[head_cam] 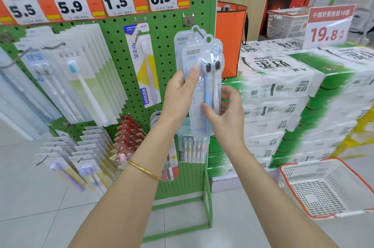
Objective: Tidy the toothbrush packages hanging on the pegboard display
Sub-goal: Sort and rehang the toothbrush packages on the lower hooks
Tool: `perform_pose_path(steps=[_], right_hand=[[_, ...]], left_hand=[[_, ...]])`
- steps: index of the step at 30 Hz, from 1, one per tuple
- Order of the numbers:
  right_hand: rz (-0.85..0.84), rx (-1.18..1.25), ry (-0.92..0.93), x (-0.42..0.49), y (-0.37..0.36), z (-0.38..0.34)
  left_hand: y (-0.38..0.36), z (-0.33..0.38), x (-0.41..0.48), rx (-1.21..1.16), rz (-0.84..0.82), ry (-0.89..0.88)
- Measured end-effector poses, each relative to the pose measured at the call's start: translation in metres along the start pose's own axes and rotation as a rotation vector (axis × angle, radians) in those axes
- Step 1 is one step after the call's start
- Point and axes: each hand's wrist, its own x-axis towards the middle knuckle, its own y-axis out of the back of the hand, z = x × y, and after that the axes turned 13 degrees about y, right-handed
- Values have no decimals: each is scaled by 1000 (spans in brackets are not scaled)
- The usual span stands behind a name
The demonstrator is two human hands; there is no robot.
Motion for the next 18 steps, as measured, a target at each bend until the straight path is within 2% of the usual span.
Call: perform_pose_path(steps=[13,18], right_hand=[[-9,-21,-9,8,-10,6],[-28,-54,-6,19,-20,15]], left_hand=[[2,-1,15,9,22,53],[5,-10,25,95,151,49]])
